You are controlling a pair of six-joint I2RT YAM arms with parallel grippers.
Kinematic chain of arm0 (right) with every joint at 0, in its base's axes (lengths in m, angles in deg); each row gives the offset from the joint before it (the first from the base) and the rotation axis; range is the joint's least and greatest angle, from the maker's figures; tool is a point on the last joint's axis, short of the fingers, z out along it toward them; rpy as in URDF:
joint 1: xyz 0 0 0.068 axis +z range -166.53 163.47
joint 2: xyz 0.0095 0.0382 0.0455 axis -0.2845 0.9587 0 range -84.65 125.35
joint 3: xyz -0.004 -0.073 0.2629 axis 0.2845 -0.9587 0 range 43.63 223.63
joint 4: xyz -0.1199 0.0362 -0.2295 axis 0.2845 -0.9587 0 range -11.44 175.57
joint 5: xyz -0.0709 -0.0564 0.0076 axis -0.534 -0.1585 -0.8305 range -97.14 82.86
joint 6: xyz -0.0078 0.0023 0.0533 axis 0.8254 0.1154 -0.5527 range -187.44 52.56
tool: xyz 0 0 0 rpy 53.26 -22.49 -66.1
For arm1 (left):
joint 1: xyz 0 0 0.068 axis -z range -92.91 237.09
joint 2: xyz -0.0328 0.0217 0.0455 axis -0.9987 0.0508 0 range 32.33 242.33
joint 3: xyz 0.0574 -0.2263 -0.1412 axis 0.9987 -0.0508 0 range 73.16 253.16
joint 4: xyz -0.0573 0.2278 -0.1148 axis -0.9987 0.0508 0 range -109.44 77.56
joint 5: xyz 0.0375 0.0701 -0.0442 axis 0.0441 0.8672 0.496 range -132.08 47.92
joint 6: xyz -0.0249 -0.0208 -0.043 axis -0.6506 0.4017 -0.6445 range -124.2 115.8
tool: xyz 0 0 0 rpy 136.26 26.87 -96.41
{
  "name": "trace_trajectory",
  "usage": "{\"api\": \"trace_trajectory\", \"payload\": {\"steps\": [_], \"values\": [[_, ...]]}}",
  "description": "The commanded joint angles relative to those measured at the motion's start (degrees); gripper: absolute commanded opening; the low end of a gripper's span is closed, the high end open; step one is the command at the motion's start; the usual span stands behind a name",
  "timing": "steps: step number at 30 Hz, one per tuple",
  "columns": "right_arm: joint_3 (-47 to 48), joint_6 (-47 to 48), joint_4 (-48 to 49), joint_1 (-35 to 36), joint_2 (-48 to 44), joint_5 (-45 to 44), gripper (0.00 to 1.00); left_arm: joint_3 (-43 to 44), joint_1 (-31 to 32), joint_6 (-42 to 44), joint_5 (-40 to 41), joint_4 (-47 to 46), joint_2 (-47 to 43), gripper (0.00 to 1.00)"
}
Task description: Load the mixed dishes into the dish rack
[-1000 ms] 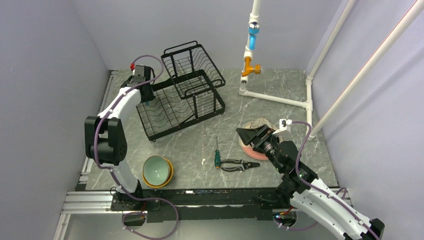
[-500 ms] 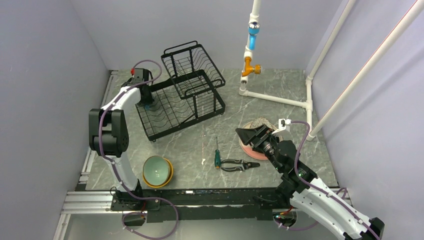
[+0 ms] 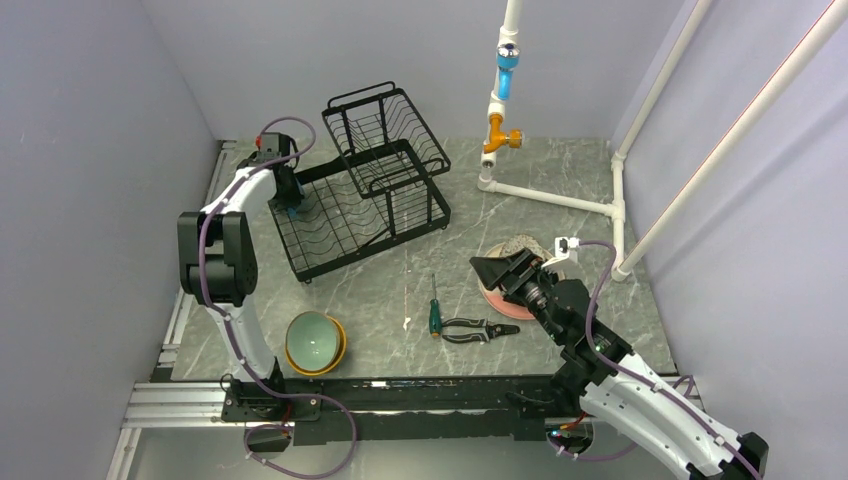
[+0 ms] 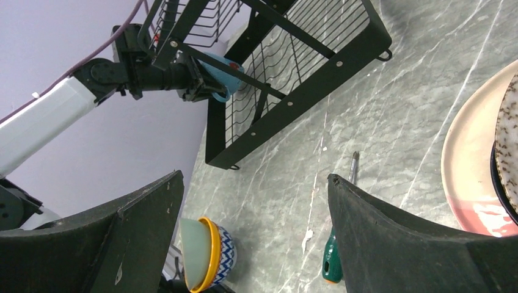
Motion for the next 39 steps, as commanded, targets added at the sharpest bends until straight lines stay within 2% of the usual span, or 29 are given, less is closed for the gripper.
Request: {"api": "trace_trajectory", "payload": {"steps": [1,4,7,9,11,12,31,37,39], "values": [[1.6,-0.1,2.5,-0.1,0.8,0.5,0.89,3.6,-0.3,-0.7,0.4,-1.3,-0.6,0.00],[1.5,-0.4,3.2,-0.2,1.5,0.8,0.89,3.8,-0.3,-1.0,0.8,-0.7,-0.3,0.06],[1.7,-0.4,3.1,-0.2,2.0,0.9,0.88,3.8,-0.3,-1.0,1.3,-0.5,0.0,0.16],[2.0,-0.1,2.6,-0.2,2.1,0.7,0.88,3.9,-0.3,-1.1,1.5,-0.2,0.2,0.26],[2.2,0.1,2.1,-0.3,2.0,0.3,0.88,4.2,-0.3,-1.3,1.8,0.1,0.2,0.40],[2.2,0.2,1.8,-0.2,1.9,0.1,0.88,4.1,-0.3,-1.3,1.8,0.1,0.1,0.44],[4.3,1.1,-2.6,-0.2,3.3,-3.0,0.88,2.9,-0.3,-2.2,-0.1,1.0,-6.6,0.76],[5.3,2.4,-3.8,-0.2,4.8,-4.2,0.88,1.1,-0.3,-2.8,-2.5,0.7,-12.5,0.85],[5.9,3.8,-4.3,-0.2,6.1,-4.5,0.88,0.1,-1.9,-3.0,-3.5,0.5,-16.0,0.92]]}}
